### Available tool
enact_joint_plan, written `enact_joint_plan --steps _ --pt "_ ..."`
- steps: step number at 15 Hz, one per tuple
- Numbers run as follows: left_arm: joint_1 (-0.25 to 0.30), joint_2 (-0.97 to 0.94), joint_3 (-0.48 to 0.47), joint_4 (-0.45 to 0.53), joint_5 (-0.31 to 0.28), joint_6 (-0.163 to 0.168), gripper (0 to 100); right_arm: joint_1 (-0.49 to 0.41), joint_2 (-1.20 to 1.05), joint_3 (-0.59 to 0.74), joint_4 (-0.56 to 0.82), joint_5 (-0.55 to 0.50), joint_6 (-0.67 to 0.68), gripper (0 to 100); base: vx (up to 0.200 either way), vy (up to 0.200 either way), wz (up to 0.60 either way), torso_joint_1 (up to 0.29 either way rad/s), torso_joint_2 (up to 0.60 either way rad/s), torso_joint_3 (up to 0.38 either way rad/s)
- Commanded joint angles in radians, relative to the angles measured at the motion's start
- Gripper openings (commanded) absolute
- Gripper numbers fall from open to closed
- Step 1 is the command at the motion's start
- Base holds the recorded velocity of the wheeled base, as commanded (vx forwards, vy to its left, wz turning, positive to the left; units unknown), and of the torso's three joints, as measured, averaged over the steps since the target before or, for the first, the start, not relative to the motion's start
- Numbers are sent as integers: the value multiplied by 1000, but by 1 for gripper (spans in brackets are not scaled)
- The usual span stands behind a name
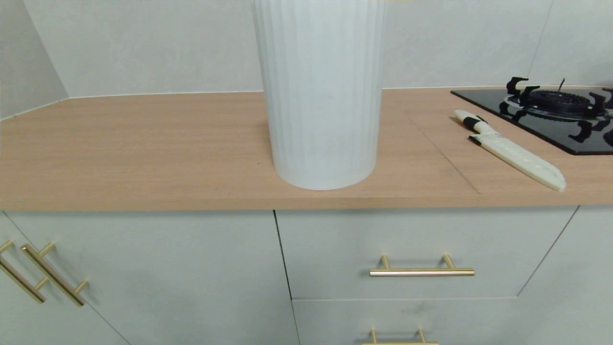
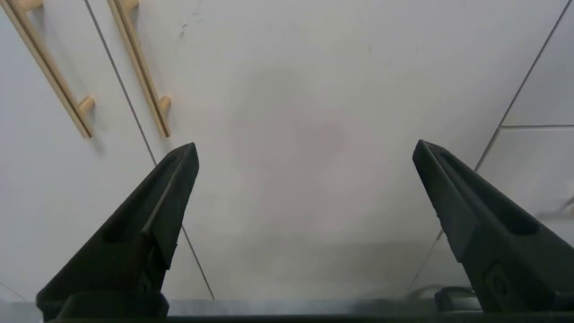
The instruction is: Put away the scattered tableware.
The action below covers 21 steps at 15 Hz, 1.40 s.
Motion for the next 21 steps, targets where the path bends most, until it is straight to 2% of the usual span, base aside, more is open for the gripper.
enact_joint_plan --steps 1,4,8,21 --pt "0 0 0 -1 0 1 100 1 1 0 1 0 0 100 0 0 0 0 0 0" --pt "0 0 0 0 0 1 100 1 1 0 1 0 0 100 0 0 0 11 -45 -32" --pt "0 0 0 0 0 1 100 1 1 0 1 0 0 100 0 0 0 94 -267 -263" --pt "0 0 0 0 0 1 100 1 1 0 1 0 0 100 0 0 0 171 -487 -293"
